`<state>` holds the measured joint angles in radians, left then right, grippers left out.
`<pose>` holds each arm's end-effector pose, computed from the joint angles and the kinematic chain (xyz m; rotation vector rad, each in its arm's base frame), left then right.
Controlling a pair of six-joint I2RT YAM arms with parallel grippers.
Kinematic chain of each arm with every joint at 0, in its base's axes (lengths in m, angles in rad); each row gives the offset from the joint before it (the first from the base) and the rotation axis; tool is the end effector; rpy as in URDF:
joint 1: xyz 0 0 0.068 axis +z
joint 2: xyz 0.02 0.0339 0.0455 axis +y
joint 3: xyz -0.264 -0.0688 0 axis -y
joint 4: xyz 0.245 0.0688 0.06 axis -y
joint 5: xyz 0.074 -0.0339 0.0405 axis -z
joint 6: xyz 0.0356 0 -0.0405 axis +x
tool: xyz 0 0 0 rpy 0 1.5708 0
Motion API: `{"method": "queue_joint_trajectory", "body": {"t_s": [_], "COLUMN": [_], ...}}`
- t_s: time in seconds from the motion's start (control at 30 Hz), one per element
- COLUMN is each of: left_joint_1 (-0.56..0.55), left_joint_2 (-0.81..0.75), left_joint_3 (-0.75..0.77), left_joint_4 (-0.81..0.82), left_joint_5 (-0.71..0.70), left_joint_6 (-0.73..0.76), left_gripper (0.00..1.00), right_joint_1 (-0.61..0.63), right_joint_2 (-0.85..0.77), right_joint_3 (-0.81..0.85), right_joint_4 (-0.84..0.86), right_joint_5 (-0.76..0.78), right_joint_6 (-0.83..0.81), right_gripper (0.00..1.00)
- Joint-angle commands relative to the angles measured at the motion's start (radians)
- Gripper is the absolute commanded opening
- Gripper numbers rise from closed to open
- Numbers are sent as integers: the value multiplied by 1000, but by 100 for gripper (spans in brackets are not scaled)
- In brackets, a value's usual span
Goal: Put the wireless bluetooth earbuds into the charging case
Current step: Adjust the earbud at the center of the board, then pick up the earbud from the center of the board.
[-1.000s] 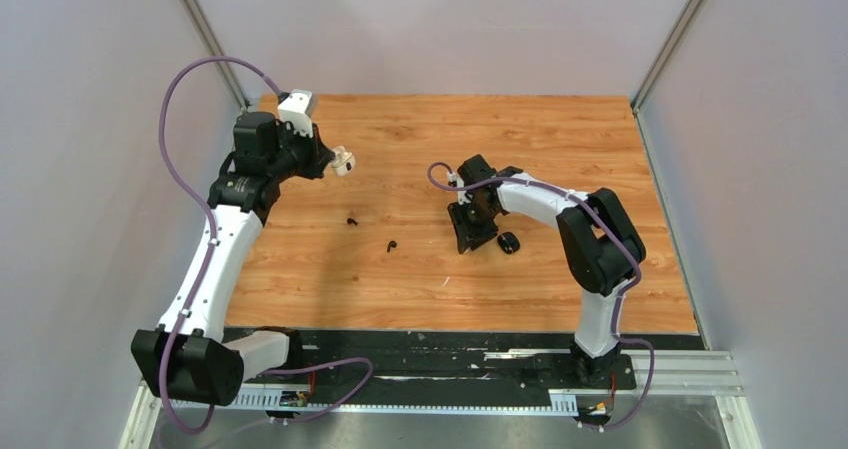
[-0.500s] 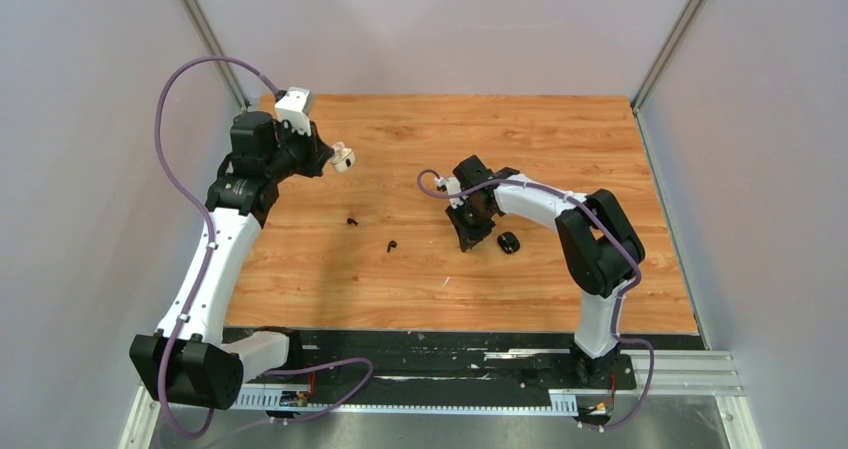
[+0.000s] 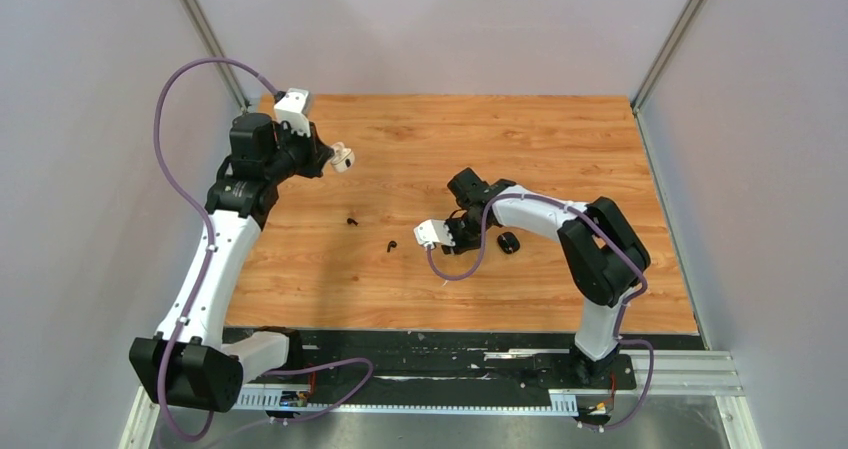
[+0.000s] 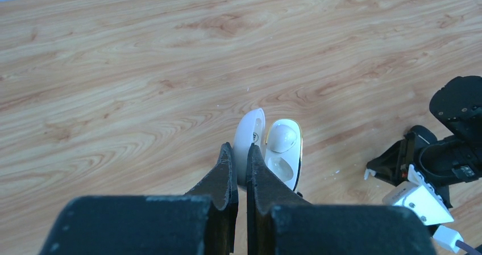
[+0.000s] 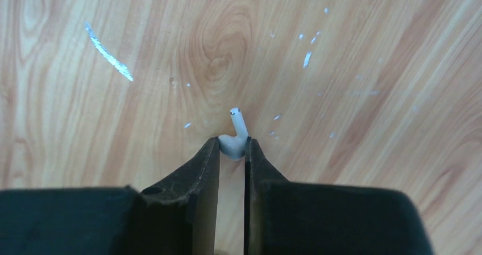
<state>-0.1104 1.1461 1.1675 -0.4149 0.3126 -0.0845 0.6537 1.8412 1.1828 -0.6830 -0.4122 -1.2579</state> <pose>0.2518 -0.0389 0.3779 0.2314 1.9557 -0.4344 0.2654 0.2213 0.1616 -2.2983 1.5419 0.4574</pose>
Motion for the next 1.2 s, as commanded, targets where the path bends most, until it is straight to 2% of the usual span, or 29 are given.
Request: {"method": "queue_joint_trajectory", "body": {"t_s": [0.0, 0.2, 0.3, 0.4, 0.53, 0.57, 0.63, 0.67, 0.8, 0.87, 1.17], "left_joint_1": [3, 4, 4, 3, 3, 3, 3, 3, 3, 3, 3], "left_joint_2": [-41, -51, -50, -46, -39, -37, -33, -32, -13, -7, -19], "left_joint_3": [17, 8, 5, 6, 5, 5, 1, 1, 22, 32, 33], "left_joint_4": [22, 19, 22, 28, 37, 43, 51, 55, 45, 43, 23], "left_joint_5": [-1, -3, 1, 5, 11, 14, 20, 20, 27, 22, 13], "left_joint_6": [0, -12, -14, -21, -36, -37, -34, -34, -27, -22, -23], "left_gripper": [0, 0, 0, 0, 0, 0, 0, 0, 0, 0, 0], "right_joint_1": [0, -14, -19, -23, -28, -29, -8, -5, -5, -5, -5], "right_joint_2": [89, 45, -9, -23, 52, 62, 32, 23, 55, 64, 153], "right_joint_3": [40, 75, 86, 154, 307, 309, 243, 229, 219, 217, 265], "right_joint_4": [4, 2, -5, -33, -136, -171, -129, -120, -151, -145, -121], "right_joint_5": [-20, -29, -49, -40, 58, 64, 128, 144, 232, 235, 257], "right_joint_6": [-181, -31, 124, 381, 911, 981, 1064, 1110, 1342, 1390, 1406], "right_gripper": [21, 43, 51, 52, 52, 53, 61, 62, 64, 60, 44]}}
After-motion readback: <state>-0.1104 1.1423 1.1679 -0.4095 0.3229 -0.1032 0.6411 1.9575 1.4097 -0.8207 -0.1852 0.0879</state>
